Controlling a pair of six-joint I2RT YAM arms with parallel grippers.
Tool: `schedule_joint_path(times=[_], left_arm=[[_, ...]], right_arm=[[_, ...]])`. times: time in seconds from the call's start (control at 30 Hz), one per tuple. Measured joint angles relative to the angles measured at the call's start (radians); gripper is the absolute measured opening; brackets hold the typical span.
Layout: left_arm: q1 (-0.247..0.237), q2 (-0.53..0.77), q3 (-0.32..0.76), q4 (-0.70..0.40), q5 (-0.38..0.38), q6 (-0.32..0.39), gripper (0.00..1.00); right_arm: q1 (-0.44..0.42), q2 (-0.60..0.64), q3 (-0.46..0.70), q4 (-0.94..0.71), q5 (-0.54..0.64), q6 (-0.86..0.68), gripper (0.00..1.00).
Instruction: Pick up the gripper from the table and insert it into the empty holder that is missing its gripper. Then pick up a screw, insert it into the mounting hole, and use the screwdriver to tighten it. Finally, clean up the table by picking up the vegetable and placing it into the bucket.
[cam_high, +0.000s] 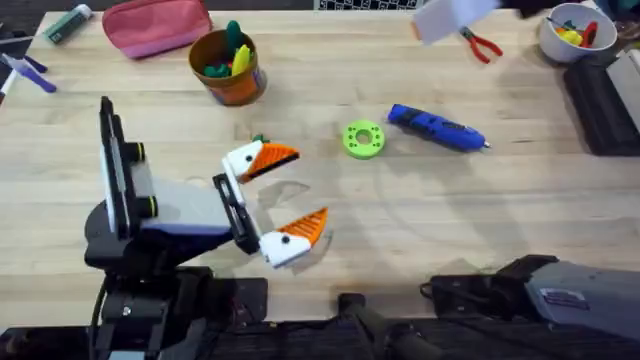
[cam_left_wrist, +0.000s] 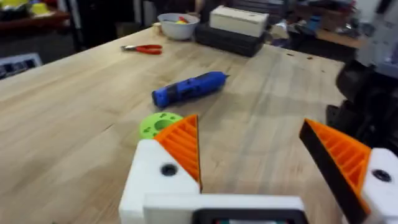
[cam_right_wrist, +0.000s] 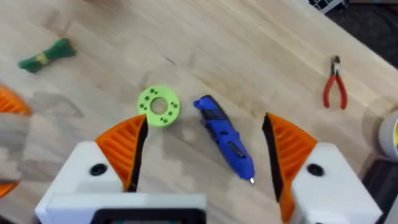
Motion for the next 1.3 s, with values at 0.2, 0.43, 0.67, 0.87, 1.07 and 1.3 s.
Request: schedule_joint_path(times=[0.2, 0.43, 0.67, 0.87, 1.07, 1.3], left_arm=[[0.000, 0.001, 0.096, -0.173, -0.167, -0.006, 0.986], [0.001, 0.163, 0.403, -0.537, -0.390, 0.114, 0.985], [0.001, 0.485, 0.694, -0.832, -0.571, 0.170, 0.985], [0.001, 0.751, 0.934, -1.008, -0.714, 0.199, 0.986], [0.001, 0.903, 1.092, -1.033, -0.765, 0.210, 0.986], [0.001, 1.022, 1.235, -1.145, -0.821, 0.250, 0.986]], right_arm=[[0.000, -0.149, -0.023, -0.100, -0.043, 0.063, 0.991], [0.000, -0.366, -0.319, 0.013, -0.042, 0.150, 0.991], [0.000, -0.549, -0.656, 0.143, -0.042, 0.254, 0.991], [0.000, -0.643, -0.830, 0.156, -0.030, 0.348, 0.992], [0.000, -0.667, -0.892, 0.157, -0.026, 0.392, 0.991], [0.000, -0.667, -0.902, 0.159, -0.024, 0.403, 0.991]])
